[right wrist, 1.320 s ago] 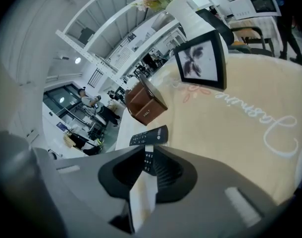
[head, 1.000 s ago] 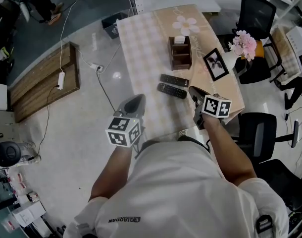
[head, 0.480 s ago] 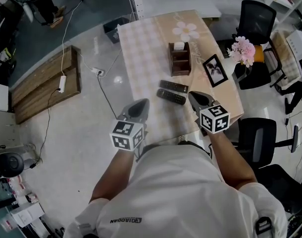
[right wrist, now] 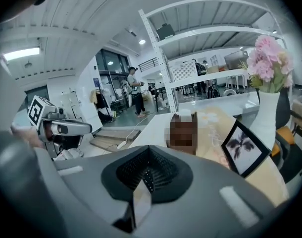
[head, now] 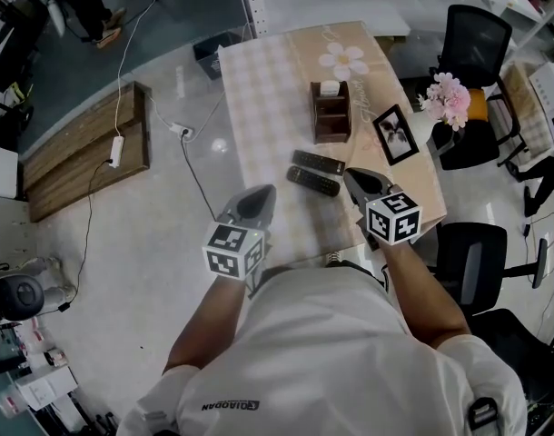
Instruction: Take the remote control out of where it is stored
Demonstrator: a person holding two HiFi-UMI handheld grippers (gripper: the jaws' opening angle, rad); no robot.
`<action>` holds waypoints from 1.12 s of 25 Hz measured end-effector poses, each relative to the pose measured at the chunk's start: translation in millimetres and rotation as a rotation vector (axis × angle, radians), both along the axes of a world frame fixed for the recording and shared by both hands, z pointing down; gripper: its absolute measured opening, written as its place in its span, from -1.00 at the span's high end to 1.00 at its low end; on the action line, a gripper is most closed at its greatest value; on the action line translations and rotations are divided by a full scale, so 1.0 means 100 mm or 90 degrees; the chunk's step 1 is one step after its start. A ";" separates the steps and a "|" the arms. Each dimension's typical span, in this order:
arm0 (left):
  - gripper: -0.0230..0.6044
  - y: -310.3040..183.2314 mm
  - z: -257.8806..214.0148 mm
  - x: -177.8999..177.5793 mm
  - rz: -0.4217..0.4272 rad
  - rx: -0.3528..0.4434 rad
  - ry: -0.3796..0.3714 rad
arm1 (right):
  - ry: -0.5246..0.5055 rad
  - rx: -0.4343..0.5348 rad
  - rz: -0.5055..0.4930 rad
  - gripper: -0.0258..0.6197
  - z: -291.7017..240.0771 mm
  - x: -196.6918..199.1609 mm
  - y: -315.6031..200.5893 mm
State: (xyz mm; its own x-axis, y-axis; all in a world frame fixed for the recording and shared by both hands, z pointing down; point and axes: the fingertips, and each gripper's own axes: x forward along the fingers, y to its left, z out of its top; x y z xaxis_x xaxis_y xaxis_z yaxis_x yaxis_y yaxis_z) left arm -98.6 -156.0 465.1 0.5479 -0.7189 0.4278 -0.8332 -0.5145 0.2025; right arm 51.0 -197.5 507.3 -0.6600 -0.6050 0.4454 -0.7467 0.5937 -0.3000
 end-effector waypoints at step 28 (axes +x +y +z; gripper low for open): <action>0.91 -0.34 0.14 -0.37 -0.105 -0.045 -0.005 | 0.190 0.067 -0.042 0.62 0.09 -0.02 -2.17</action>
State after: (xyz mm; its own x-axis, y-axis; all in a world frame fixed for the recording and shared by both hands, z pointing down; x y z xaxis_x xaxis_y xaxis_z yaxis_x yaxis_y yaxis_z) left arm -135.1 -190.3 478.7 0.4221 -0.7663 0.4844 -0.9065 -0.3558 0.2272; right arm 48.8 -415.0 516.5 -0.5489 -0.6181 0.5627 -0.7515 0.6597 -0.0085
